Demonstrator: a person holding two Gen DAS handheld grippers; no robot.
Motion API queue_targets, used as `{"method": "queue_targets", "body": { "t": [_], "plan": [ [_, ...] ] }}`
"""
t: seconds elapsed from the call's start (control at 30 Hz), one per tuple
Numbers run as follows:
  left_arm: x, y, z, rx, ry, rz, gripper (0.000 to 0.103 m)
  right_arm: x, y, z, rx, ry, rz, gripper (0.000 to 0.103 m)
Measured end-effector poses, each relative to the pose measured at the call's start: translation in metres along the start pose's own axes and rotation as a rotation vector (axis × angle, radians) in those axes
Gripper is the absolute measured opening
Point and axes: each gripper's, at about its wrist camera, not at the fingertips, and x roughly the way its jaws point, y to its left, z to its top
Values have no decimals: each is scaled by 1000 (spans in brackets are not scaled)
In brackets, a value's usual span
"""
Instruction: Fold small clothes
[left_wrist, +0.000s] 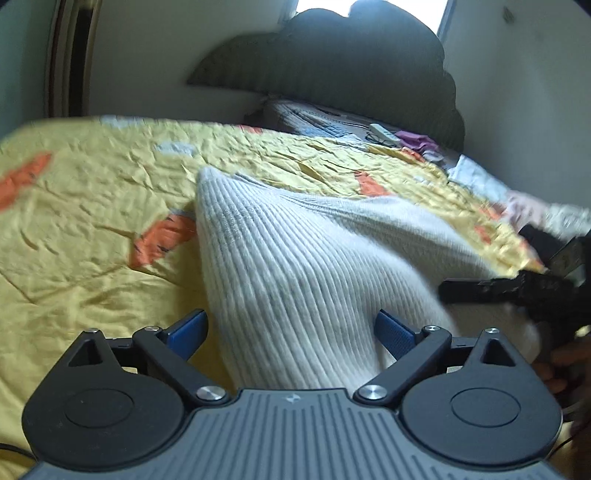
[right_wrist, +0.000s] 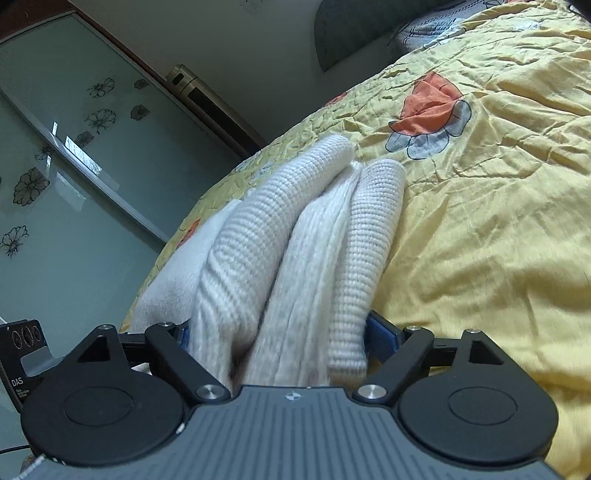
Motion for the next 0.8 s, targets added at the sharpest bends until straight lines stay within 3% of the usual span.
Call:
{"method": "queue_targets", "body": {
  "t": [0.13, 0.27, 0.43, 0.8],
  "plan": [
    [25, 30, 18, -178, 57, -116, 98, 19, -5, 20, 22, 30, 42, 88],
    [43, 41, 23, -221, 88, -178, 95, 35, -9, 33, 14, 73, 94, 80],
    [25, 28, 17, -94, -14, -162, 64, 32, -2, 32, -7, 62, 102, 61],
    [8, 25, 50, -10, -113, -74, 61, 29, 38, 63, -131, -34, 108, 56]
  ]
}}
